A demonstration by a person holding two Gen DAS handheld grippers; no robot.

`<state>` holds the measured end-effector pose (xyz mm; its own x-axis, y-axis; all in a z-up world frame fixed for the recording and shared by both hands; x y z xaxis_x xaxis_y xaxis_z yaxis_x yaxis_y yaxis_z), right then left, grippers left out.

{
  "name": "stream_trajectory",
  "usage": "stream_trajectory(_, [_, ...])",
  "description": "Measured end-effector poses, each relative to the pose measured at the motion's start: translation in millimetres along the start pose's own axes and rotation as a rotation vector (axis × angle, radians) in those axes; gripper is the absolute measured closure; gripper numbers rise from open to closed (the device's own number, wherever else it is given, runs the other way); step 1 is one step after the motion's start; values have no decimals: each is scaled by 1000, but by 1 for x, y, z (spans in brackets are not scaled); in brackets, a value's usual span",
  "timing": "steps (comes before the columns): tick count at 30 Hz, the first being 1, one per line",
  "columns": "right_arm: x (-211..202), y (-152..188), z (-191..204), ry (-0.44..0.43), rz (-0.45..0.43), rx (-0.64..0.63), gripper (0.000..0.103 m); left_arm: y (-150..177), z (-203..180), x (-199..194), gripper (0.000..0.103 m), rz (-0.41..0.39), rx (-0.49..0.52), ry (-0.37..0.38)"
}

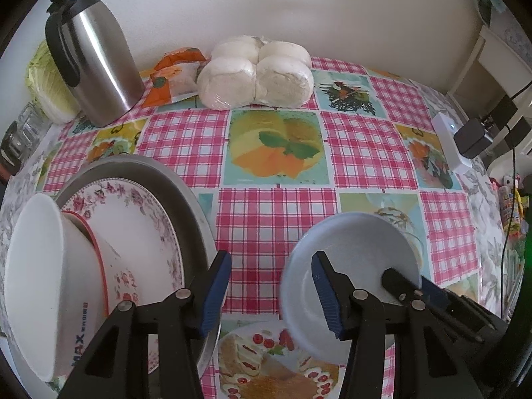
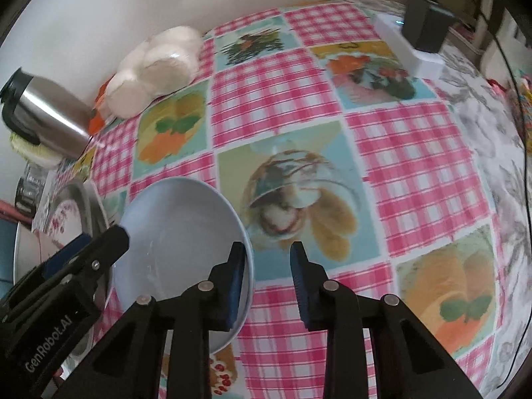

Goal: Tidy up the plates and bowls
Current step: 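Close the right gripper on the pale blue bowl rim while the left gripper closes beside it, then lift the pale blue bowl with both grippers and carry it over the basin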

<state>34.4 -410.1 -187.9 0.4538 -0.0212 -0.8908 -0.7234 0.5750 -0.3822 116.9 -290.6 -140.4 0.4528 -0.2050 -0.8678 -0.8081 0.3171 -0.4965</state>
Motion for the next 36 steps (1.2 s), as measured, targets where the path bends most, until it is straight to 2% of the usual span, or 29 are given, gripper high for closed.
stream_trajectory(3, [-2,-2,-10,7,-7,32,73,2,-1,4,51,11,0,6])
stream_trajectory(13, [-3,-2,-19,8,-16,62,75,24,-19,29,76,92,-11,97])
stream_trajectory(18, [1,-2,-15,5,-15,65,76,28,-25,34,80,94,-7,120])
stream_trajectory(20, [4,-1,-13,-1,-6,65,78,30,-27,35,87,97,-9,141])
stream_trajectory(23, [10,2,-7,-63,20,88,86,29,-28,35,87,93,-12,146])
stream_trajectory(29, [6,0,-2,-76,16,87,86,24,-26,28,88,72,-7,139])
stream_trajectory(36, [-19,-15,8,-108,-48,59,86,4,-21,-1,87,0,-5,156])
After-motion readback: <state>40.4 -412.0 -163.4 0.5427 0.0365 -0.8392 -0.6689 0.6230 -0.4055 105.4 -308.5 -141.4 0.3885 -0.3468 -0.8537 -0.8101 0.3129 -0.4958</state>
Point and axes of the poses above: each gripper's, at about its wrist camera, not at the fingertips, and x roughly the way its jaws point, z to its left, y to its underside, the point moved 8 cm from there along x, roughly the way its jaws point, and after that the axes turned 6 degrees about -z, right-handed, at the moved point
